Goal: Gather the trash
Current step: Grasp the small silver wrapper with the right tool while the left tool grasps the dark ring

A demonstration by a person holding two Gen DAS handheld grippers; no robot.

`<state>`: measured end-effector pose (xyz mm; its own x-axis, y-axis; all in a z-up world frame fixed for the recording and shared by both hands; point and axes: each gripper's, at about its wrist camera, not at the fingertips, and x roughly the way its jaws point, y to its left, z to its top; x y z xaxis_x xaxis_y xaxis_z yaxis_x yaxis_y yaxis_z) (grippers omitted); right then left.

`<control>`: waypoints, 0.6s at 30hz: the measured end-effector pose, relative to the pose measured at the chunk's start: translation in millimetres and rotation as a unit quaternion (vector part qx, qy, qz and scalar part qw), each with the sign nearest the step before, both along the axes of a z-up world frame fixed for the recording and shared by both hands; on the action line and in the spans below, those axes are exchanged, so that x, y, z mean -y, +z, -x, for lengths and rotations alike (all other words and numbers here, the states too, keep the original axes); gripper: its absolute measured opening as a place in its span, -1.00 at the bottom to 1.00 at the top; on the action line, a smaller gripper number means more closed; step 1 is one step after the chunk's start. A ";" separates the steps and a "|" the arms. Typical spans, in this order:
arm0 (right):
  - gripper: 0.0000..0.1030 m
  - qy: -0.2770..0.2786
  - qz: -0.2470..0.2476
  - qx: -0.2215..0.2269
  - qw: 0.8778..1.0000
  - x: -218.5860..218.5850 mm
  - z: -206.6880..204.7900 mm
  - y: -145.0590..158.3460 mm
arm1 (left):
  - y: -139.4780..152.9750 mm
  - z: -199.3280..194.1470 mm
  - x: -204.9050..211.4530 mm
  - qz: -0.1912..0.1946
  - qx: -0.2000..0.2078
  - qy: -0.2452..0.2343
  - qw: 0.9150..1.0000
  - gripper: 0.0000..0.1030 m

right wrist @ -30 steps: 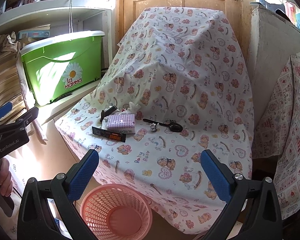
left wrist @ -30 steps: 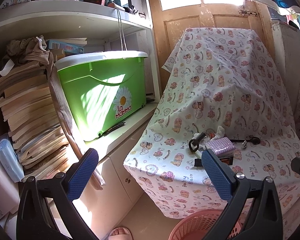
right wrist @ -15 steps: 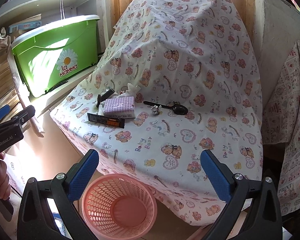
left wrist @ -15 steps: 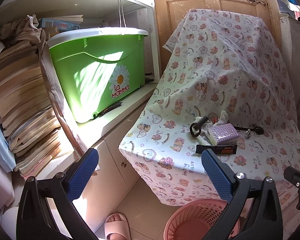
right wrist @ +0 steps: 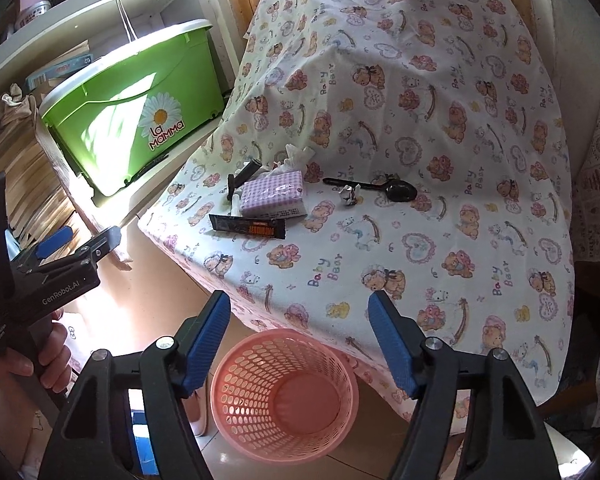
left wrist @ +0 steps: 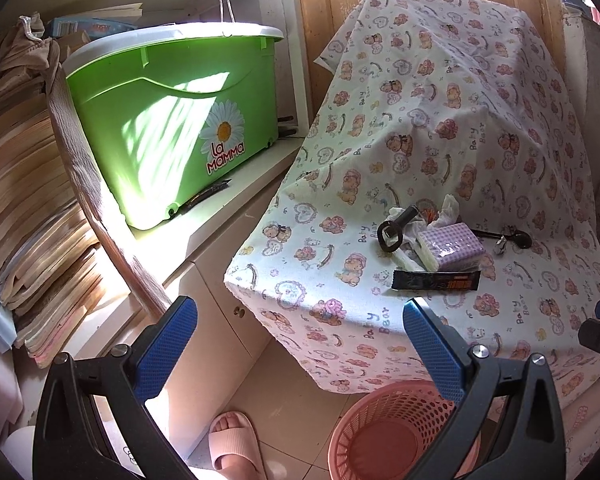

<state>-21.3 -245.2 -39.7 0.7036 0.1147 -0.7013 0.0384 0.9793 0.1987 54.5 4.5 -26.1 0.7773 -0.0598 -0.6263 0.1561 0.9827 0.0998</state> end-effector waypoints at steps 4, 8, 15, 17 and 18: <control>-0.04 -0.026 0.003 0.014 1.000 10.7 -3.5 12.0 | 20.7 -30.2 -2.4 0.070 -0.073 -0.053 0.993 0.94; -0.26 -0.066 0.021 -0.006 0.998 28.1 -27.5 23.4 | 32.1 -68.7 16.0 0.050 -0.104 -0.067 0.991 0.61; -0.40 -0.057 -0.031 -0.066 0.996 63.7 -90.3 12.8 | -0.3 -135.3 43.5 0.072 -0.242 -0.082 0.964 -1.00; -0.40 -0.068 -0.053 -0.067 0.994 74.4 -98.1 3.1 | -7.6 -147.8 51.3 0.106 -0.275 -0.084 0.952 -0.95; -0.40 -0.075 -0.062 -0.070 0.993 79.7 -100.2 -2.5 | -9.7 -153.5 55.7 0.111 -0.286 -0.078 0.949 -0.95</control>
